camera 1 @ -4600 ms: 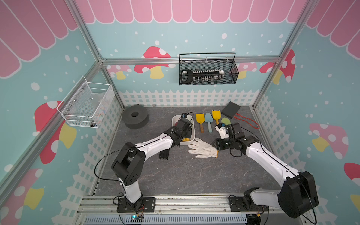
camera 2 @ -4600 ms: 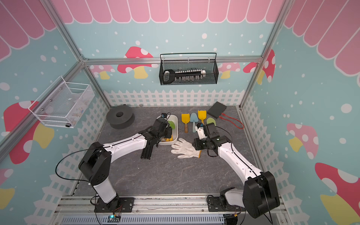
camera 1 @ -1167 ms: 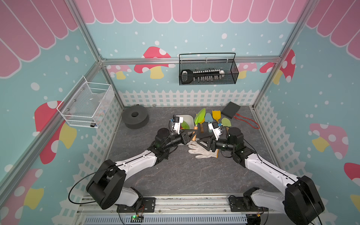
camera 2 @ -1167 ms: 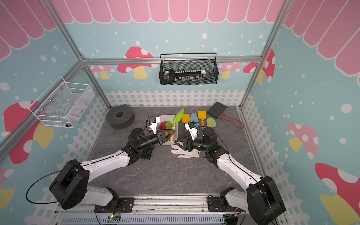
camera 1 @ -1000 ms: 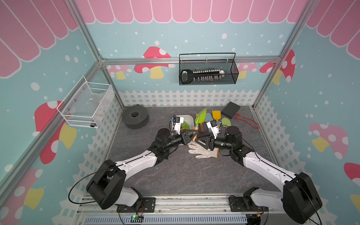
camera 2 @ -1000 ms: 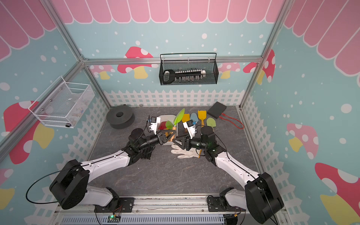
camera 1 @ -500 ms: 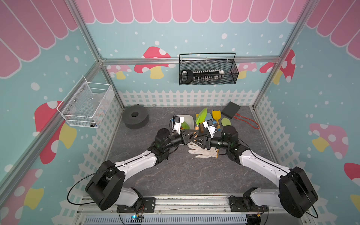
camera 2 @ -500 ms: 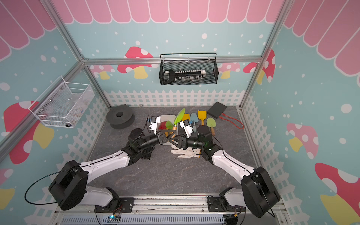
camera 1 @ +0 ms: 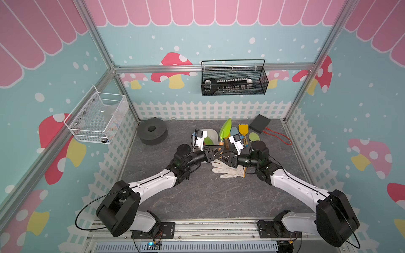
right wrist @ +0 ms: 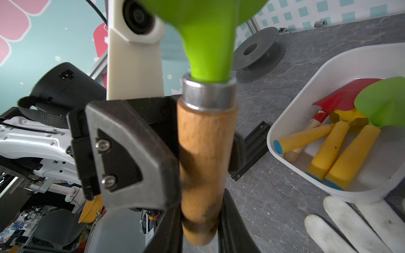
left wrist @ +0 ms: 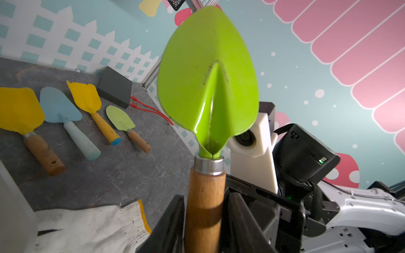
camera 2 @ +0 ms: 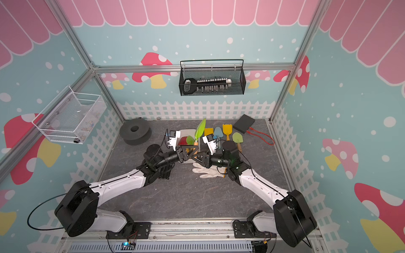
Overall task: Take the shovel out of the storage box
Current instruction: Pick up the shovel from the storage box.
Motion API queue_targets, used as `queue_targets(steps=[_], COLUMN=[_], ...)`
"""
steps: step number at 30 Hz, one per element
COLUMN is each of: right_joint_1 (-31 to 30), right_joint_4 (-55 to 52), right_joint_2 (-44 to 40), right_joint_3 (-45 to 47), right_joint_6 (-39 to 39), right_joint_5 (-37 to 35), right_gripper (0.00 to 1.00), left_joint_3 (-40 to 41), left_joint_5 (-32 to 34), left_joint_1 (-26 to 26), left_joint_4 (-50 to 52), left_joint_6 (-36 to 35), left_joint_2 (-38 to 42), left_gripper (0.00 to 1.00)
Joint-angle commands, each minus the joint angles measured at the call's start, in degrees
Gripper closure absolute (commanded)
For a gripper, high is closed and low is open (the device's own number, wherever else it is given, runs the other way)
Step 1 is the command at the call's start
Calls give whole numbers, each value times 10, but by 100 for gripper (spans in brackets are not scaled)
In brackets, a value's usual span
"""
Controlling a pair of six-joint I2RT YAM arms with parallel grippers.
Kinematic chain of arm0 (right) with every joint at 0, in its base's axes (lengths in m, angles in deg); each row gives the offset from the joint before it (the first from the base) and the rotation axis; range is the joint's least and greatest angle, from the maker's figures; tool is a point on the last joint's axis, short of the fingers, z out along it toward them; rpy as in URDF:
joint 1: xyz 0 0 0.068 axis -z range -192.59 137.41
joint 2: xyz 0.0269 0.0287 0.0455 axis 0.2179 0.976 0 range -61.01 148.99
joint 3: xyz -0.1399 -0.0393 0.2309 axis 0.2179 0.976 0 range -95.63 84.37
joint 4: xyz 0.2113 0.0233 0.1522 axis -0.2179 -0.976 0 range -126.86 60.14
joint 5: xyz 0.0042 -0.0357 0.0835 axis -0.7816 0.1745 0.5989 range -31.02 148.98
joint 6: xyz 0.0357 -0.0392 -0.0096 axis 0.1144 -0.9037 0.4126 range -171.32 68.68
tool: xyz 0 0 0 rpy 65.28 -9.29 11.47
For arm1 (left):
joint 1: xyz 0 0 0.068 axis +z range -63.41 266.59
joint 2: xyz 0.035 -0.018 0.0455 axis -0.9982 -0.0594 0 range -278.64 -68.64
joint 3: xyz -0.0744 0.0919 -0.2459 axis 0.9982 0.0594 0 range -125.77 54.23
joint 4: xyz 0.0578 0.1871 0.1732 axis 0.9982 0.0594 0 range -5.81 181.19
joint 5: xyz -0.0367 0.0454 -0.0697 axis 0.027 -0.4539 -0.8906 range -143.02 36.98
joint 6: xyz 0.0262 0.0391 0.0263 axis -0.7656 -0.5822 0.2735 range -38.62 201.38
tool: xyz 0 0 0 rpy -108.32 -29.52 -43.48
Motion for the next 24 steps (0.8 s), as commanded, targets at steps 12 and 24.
queue_targets(steps=[12, 24], right_joint_1=[-3, -3], right_joint_4=[-266, -475], right_joint_2=[-45, -32], right_joint_3=[-49, -82], right_joint_6=[-139, -194], right_joint_5=[-167, -370], right_gripper=[95, 95], left_joint_3=[5, 27], left_joint_5=[141, 284], left_joint_1=[-2, -8], left_joint_4=[178, 270], left_joint_6=[-120, -203], left_joint_2=[49, 53], left_gripper=[48, 48])
